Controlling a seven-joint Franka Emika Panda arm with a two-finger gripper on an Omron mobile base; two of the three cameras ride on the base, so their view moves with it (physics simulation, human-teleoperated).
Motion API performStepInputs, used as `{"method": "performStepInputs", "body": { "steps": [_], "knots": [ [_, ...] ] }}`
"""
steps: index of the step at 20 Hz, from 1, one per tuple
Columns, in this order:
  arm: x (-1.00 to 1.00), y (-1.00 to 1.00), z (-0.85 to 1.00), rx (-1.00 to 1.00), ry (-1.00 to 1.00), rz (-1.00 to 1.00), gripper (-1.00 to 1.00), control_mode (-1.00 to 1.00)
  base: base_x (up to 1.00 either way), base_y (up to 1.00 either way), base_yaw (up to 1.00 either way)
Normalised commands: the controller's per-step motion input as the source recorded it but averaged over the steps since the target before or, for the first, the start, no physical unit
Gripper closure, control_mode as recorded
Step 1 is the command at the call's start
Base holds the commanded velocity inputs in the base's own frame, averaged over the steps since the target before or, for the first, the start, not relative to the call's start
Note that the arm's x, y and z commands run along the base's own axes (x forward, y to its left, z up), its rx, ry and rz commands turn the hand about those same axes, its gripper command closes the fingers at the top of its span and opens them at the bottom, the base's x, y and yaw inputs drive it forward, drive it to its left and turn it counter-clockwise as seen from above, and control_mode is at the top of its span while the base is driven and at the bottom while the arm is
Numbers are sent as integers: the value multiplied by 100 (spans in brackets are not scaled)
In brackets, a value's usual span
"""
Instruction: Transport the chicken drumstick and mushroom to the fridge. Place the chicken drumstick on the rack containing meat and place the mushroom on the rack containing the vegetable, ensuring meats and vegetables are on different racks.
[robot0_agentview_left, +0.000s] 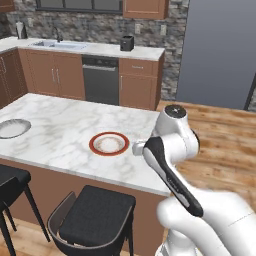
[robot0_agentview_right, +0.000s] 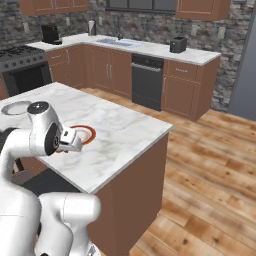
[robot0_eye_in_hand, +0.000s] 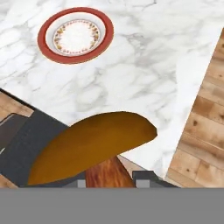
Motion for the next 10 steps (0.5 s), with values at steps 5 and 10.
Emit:
{"method": "performStepInputs", "body": {
  "steps": [5, 10],
  "knots": [
    [-93, -25, 62, 0, -5, 8, 100, -100, 0, 0, 0],
    [-58, -5, 83, 0, -9, 10, 100, -100, 0, 0, 0]
  ]
}}
